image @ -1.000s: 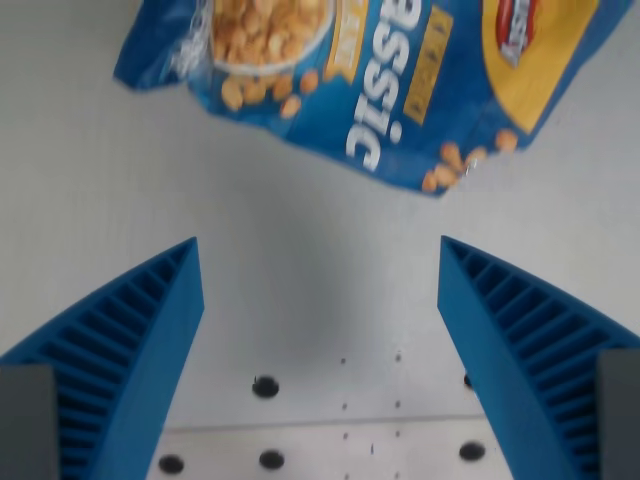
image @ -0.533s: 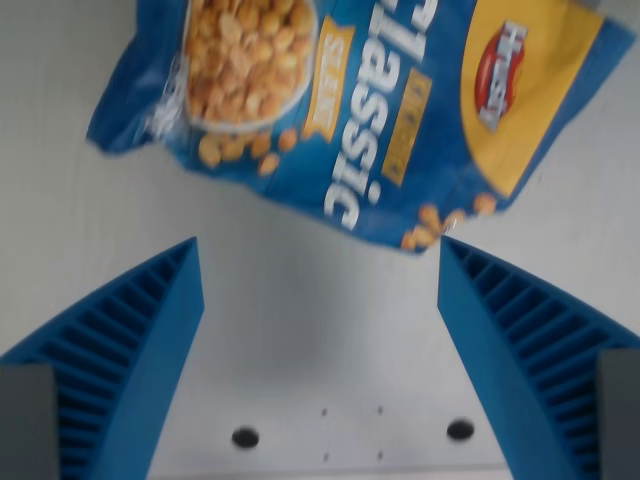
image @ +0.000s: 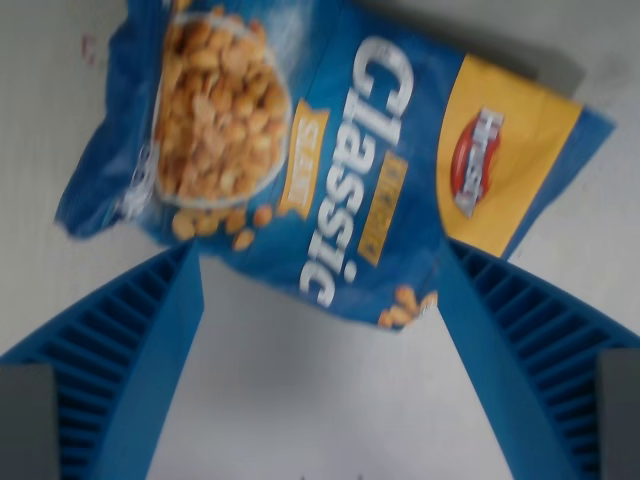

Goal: Move above the blue bag

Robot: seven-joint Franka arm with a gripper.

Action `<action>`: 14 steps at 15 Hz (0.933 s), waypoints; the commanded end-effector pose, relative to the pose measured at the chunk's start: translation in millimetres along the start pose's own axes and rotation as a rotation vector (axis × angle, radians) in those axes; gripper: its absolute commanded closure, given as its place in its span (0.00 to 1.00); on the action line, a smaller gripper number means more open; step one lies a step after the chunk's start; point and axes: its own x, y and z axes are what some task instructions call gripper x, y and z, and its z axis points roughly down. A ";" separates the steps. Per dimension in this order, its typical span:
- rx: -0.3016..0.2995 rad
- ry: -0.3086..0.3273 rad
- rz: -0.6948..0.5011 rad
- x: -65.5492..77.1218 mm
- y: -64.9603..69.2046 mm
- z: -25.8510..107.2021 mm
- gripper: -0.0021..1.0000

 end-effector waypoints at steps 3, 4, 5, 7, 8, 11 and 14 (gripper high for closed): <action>-0.017 -0.005 -0.032 19.2 9.1 8.5 0.00; -0.016 -0.003 -0.030 21.7 10.3 10.2 0.00; -0.015 -0.002 -0.030 24.0 11.4 11.9 0.00; -0.013 0.000 -0.031 28.2 13.3 15.0 0.00; -0.012 0.001 -0.033 30.0 14.2 16.3 0.00; -0.010 0.002 -0.030 34.3 16.4 19.6 0.00; -0.007 -0.001 -0.028 37.1 17.8 21.5 0.00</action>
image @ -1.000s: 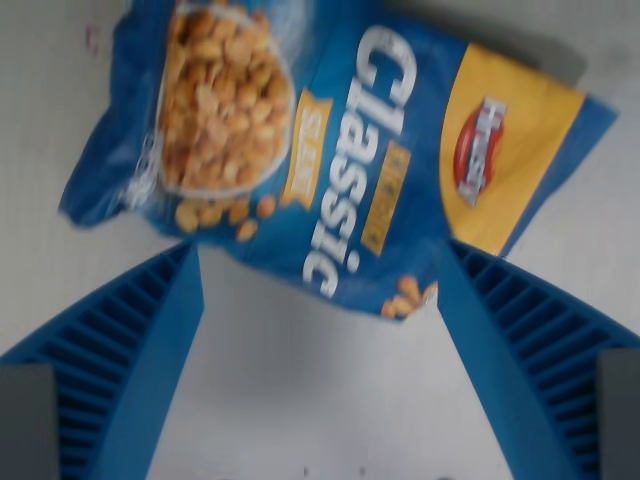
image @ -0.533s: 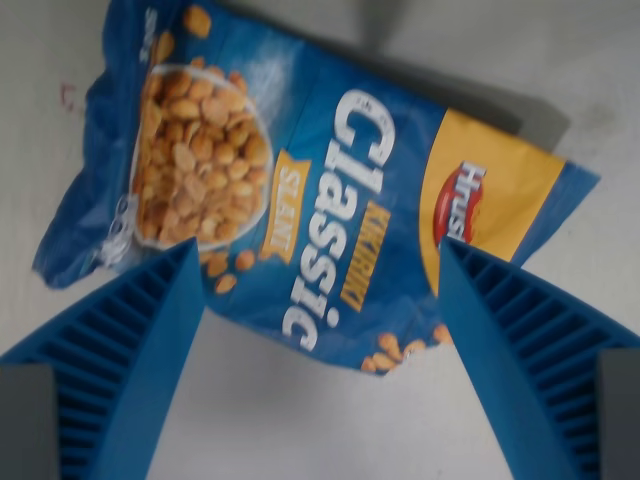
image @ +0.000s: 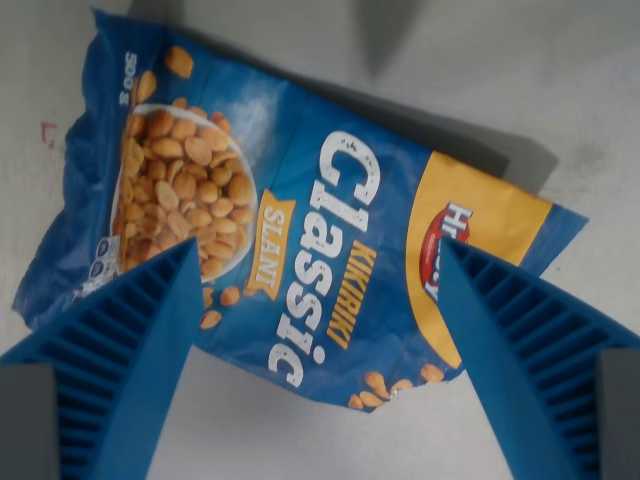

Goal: Move above the blue bag

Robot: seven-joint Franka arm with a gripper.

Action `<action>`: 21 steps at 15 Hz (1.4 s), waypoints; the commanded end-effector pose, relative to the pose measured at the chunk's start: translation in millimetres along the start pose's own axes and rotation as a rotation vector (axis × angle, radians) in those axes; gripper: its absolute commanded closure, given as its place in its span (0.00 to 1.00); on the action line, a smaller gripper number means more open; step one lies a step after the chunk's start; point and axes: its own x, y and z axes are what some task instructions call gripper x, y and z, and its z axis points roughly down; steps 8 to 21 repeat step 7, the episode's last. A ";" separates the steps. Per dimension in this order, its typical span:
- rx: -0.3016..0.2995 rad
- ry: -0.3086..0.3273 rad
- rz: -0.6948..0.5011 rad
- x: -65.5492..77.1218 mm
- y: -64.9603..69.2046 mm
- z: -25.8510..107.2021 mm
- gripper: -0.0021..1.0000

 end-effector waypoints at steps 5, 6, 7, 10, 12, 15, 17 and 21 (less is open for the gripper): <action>0.000 -0.013 -0.019 10.4 4.7 2.2 0.00; 0.000 -0.013 -0.019 10.4 4.7 2.2 0.00; 0.000 -0.013 -0.019 10.4 4.7 2.2 0.00; 0.000 -0.013 -0.019 10.4 4.7 2.2 0.00; 0.000 -0.013 -0.019 10.4 4.7 2.2 0.00; 0.000 -0.013 -0.019 10.4 4.7 2.2 0.00; 0.000 -0.013 -0.019 10.4 4.7 2.2 0.00; 0.000 -0.013 -0.019 10.4 4.7 2.2 0.00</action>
